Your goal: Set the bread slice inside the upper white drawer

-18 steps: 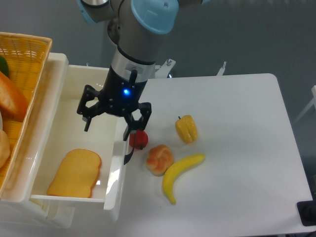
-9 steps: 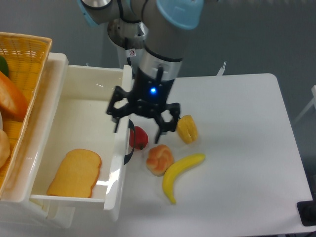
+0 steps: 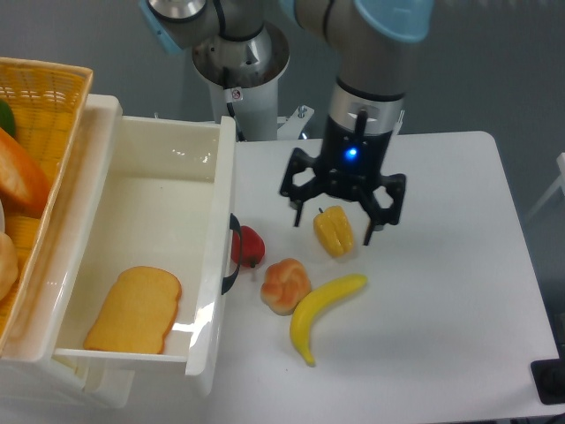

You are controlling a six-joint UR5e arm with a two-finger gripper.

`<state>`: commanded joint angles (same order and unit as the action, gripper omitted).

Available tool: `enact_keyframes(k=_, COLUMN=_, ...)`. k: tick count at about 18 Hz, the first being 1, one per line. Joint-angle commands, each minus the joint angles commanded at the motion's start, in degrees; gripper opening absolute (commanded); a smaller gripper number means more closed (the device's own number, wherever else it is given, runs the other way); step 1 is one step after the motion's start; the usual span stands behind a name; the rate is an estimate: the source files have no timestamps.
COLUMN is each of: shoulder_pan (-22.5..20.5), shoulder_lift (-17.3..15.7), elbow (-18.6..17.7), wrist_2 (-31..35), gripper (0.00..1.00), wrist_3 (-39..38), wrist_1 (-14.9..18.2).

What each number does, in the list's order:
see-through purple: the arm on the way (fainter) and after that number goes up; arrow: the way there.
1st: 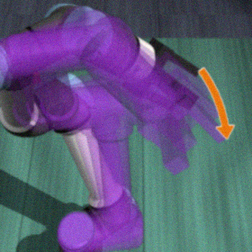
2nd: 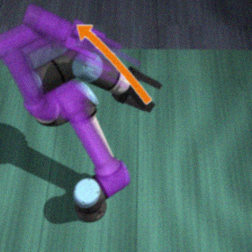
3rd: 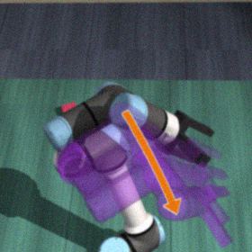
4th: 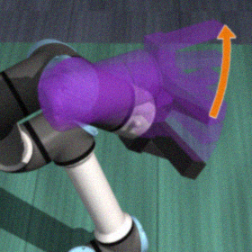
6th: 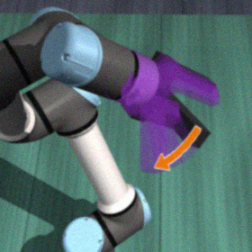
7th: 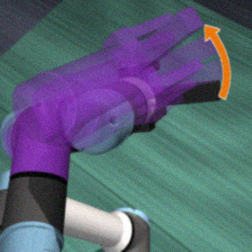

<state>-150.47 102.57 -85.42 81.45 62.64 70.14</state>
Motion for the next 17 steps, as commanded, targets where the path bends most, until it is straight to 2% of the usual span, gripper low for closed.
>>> enact_keyframes(k=3, shoulder_pan=-2.63, shoulder_lift=0.88, elbow=-0.44, wrist_2=3.54, gripper=1.0, wrist_3=5.2, wrist_1=0.0)
enact_keyframes(k=7, shoulder_pan=-5.53, shoulder_lift=4.21, elbow=-0.36, wrist_2=7.04, gripper=1.0, wrist_3=16.27, wrist_1=0.09)
enact_keyframes(k=10, shoulder_pan=-7.73, shoulder_lift=5.53, elbow=-0.1, wrist_2=8.64, gripper=1.0, wrist_3=20.31, wrist_1=0.0)
enact_keyframes(k=13, shoulder_pan=-8.96, shoulder_lift=8.34, elbow=0.35, wrist_2=9.95, gripper=1.0, wrist_3=25.07, wrist_1=-0.35)
enact_keyframes(k=17, shoulder_pan=-10.28, shoulder_lift=10.37, elbow=1.4, wrist_2=10.49, gripper=1.0, wrist_3=26.83, wrist_1=-0.61)
